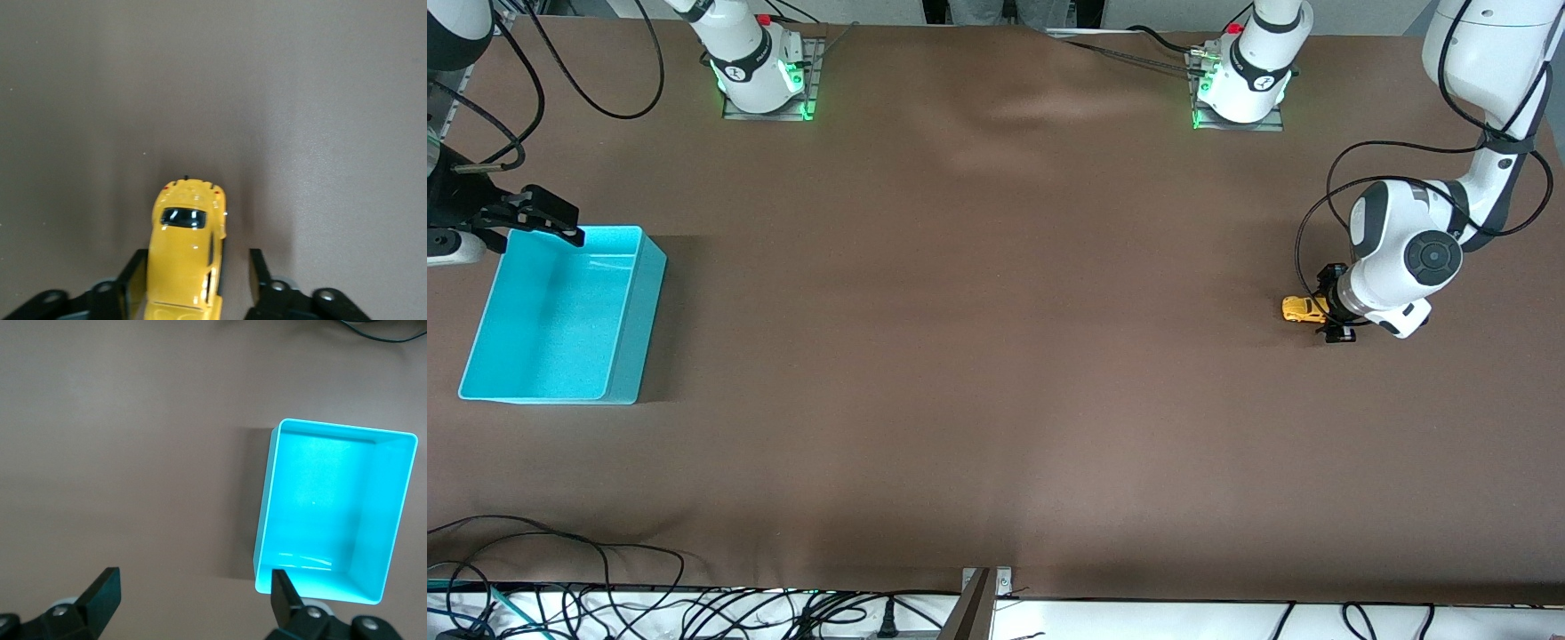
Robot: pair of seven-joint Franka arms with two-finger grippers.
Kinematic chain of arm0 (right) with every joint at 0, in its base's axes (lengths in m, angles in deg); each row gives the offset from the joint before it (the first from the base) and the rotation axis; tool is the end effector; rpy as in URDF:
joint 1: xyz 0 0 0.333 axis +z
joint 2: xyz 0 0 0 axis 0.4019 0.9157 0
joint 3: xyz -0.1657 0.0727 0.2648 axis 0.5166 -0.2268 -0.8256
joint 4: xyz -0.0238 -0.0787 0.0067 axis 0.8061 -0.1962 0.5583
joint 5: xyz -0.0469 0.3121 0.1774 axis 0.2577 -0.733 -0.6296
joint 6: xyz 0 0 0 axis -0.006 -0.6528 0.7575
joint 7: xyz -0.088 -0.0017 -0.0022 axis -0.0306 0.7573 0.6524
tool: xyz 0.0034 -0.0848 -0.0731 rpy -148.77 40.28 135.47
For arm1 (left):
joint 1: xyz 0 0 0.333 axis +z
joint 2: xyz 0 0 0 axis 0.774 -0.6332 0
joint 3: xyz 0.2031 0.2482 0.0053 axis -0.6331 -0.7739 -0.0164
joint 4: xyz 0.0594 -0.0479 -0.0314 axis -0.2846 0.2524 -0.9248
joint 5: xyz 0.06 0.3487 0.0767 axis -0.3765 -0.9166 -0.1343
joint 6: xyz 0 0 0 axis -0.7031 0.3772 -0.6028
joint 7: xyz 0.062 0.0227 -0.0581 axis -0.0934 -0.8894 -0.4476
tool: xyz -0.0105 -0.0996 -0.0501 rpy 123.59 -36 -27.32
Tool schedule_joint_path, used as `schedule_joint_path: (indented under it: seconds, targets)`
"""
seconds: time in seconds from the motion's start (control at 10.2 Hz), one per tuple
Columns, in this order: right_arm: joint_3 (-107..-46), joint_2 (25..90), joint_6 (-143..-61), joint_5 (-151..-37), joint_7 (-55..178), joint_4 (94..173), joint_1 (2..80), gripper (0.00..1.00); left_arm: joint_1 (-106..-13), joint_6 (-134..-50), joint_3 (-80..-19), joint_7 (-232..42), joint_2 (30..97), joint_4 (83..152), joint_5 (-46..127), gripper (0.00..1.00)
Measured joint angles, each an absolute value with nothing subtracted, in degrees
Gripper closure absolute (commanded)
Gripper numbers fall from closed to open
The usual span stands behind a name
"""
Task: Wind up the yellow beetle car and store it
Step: 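Close the left gripper around the yellow car's body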
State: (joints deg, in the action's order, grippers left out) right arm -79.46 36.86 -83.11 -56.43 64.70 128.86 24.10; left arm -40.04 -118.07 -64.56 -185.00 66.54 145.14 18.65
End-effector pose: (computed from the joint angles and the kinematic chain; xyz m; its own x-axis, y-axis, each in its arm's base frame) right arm 0.5436 -0.0179 0.5804 0.9941 0.1084 -0.0028 0.1084 -0.9941 0.0095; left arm 0.5186 0.0683 0.2145 -0.0522 0.9930 0.1060 0.9911 0.0645 -0.1161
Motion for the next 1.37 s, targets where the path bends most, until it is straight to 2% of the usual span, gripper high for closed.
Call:
schedule_joint_path:
  seconds: [0.49,1.18,1.37]
  targets:
    - [-79.5,36.9,-83.1,-56.4,64.7,128.9,24.1,0.00,-40.1,-117.2,-63.6,-188.5,66.8,145.0,18.6,1.00]
    - [-79.5,36.9,-83.1,-56.4,64.7,128.9,24.1,0.00,-40.6,-115.9,-55.1,-196.4,65.6,143.7,18.6,1.00]
    - [-79.5,36.9,-83.1,-56.4,64.7,128.9,24.1,0.00,-40.7,-115.6,-54.4,-197.1,65.4,143.5,18.5,1.00]
